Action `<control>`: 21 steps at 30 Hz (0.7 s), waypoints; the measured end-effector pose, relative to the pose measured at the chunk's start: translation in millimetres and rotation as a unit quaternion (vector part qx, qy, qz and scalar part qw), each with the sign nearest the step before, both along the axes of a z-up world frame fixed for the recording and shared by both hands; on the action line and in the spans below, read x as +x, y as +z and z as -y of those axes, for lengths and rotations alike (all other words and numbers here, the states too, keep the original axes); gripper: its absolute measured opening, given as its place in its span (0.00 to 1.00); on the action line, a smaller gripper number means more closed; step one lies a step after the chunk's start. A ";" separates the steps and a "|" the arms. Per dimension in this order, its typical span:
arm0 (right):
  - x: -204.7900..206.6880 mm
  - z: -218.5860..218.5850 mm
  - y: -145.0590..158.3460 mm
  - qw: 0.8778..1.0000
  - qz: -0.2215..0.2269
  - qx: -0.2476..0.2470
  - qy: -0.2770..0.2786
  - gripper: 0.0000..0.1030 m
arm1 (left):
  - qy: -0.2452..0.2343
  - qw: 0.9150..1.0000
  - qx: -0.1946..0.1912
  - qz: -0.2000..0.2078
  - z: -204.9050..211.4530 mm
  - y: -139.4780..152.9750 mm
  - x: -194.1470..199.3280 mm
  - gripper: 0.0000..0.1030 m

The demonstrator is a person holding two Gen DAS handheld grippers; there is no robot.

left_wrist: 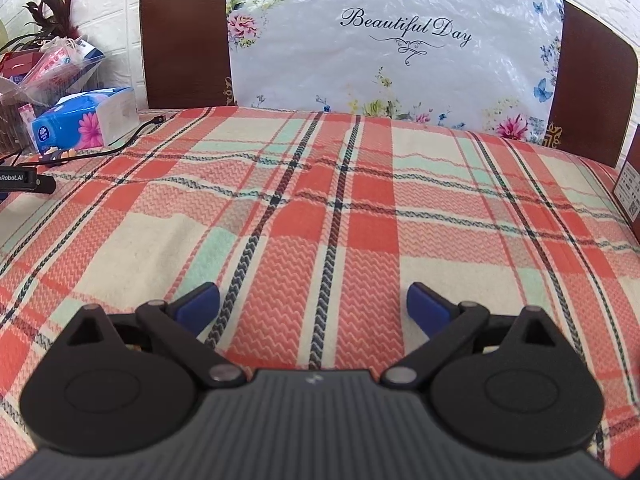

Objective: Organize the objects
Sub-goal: 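Move both grippers to the remaining green block and grasp it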

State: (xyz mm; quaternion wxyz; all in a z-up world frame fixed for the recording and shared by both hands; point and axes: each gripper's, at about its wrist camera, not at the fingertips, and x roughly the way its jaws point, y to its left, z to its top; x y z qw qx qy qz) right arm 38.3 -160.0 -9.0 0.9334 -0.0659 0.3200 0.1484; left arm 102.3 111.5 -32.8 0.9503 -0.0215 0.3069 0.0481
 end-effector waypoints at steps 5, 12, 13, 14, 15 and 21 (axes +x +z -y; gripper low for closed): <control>-54.7 48.9 2.4 0.996 -0.003 0.061 -0.063 0.82 | 0.022 0.999 0.005 -0.031 11.3 6.6 -1.6 0.97; -67.9 56.7 2.7 0.995 0.005 0.061 -0.080 0.83 | -0.177 0.969 -0.142 -0.101 102.9 36.3 -44.5 0.81; -69.1 54.4 1.5 0.996 0.006 0.052 -0.077 0.83 | -0.201 0.961 -0.147 -0.118 119.3 37.9 -46.7 0.79; -68.5 51.0 1.1 0.996 0.007 0.045 -0.074 0.83 | -0.226 0.952 -0.155 -0.135 135.4 39.2 -49.0 0.78; -68.3 48.3 0.4 0.997 0.009 0.037 -0.071 0.83 | -0.245 0.944 -0.164 -0.151 148.8 39.8 -49.4 0.77; -68.4 41.8 -2.7 0.998 0.016 0.018 -0.056 0.63 | -0.276 0.940 -0.117 -0.165 203.5 29.4 -47.6 0.73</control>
